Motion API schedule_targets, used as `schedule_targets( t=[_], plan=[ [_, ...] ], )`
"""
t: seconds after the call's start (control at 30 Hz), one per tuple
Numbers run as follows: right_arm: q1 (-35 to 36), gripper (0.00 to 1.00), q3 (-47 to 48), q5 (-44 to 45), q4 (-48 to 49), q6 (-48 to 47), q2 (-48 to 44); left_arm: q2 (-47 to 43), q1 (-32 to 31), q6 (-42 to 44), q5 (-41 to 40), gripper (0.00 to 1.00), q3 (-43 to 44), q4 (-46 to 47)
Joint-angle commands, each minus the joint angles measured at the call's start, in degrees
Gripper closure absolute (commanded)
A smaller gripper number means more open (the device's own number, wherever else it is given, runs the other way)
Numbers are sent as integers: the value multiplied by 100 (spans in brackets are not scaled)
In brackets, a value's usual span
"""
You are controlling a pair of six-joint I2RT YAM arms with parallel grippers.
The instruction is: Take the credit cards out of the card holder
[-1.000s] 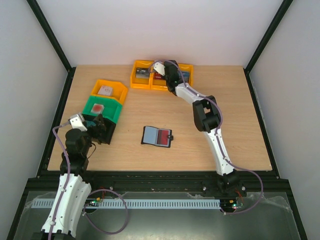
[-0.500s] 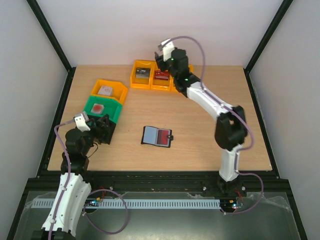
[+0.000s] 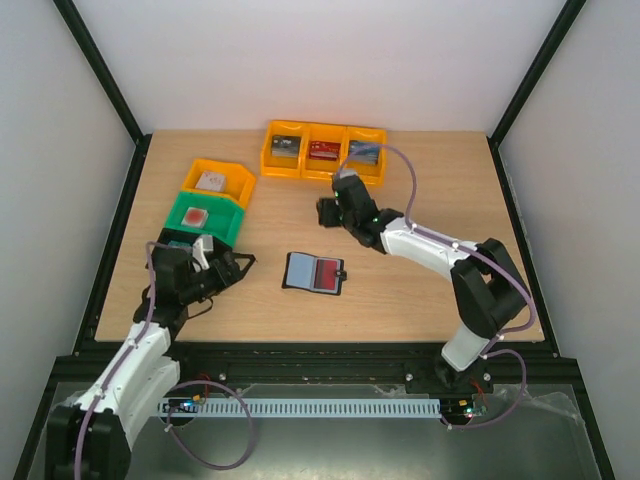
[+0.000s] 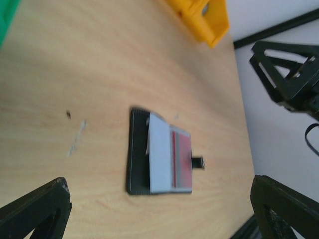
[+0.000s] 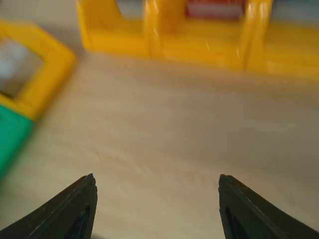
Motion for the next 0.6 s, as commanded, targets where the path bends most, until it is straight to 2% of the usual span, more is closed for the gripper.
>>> schedule_targets(
  t=[0.0, 0.27, 0.57],
  plan=[
    [167, 35, -776, 2, -801, 803, -481, 459, -299, -88, 456, 1, 229, -510],
    [337, 36, -2011, -359, -663, 1028, -519, 1625, -736, 618, 380, 1, 600, -973],
    [465, 44, -2504, -1123, -378, 969, -244, 2725, -793, 822, 484, 1, 1008, -669]
  ],
)
